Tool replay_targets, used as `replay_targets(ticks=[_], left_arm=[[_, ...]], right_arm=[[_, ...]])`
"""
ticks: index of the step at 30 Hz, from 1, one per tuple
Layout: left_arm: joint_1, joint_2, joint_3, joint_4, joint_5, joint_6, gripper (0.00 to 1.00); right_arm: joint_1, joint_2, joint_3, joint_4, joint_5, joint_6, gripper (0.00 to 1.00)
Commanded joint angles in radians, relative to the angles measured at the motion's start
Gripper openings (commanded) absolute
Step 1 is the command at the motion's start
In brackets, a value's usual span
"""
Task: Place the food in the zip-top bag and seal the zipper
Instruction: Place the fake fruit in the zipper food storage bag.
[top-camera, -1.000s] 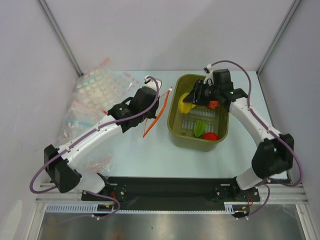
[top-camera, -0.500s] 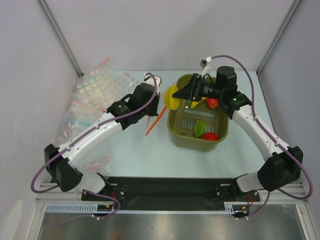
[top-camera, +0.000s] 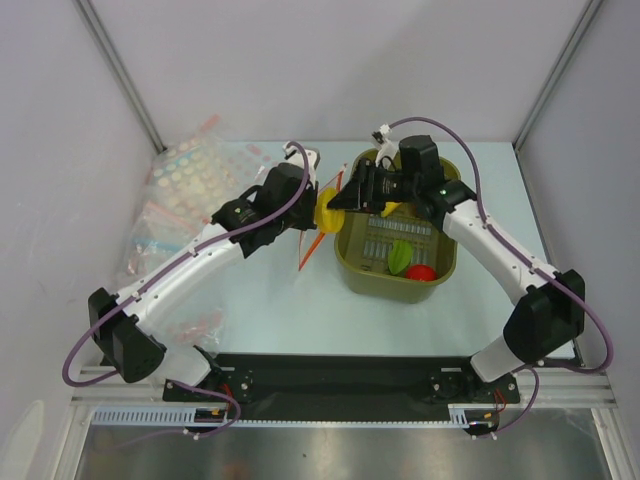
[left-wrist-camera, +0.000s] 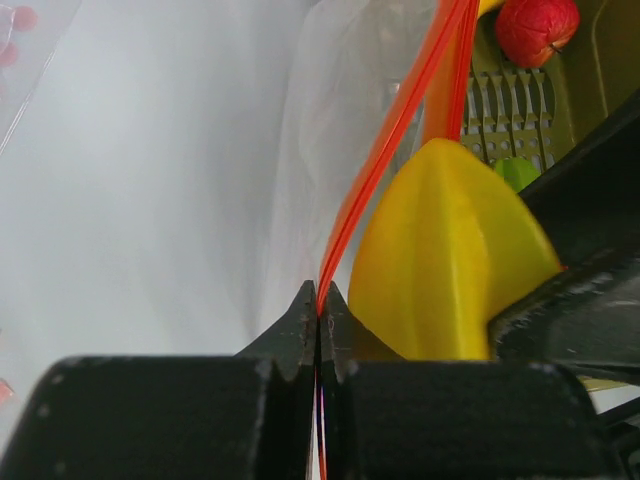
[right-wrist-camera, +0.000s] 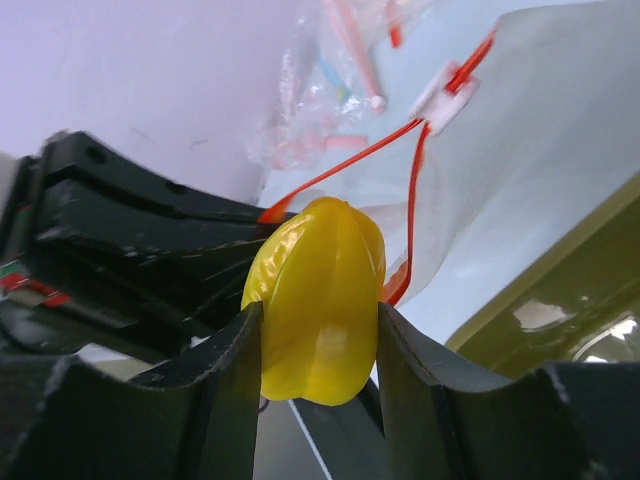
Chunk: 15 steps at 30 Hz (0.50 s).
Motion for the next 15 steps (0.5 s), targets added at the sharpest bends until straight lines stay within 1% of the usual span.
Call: replay_targets(ticks=[1, 7, 10, 15], left_arm=[[-0.003, -0.028, 0.033, 0.047, 0.014, -0.021, 0.00], [-0.003, -0.035, 0.025, 0.063, 0.036, 0.006, 0.00], [-0.003, -0.037, 0.014, 0.084, 0.062, 0.013, 0.00], [-0.003, -0.035, 0.003, 0.133, 0.149, -0.018, 0.00]], right_arm=[[0.008, 0.034, 0.079, -0.119, 0.085, -0.048, 0.11], [0.008, 0.109, 0.120, -0.196, 0.088, -0.054, 0.10], [0.008, 0.126, 0.155, -0.221, 0.117, -0.049, 0.10], [0.008, 0.164, 0.205, -0.282, 0.165, -0.046, 0.16]])
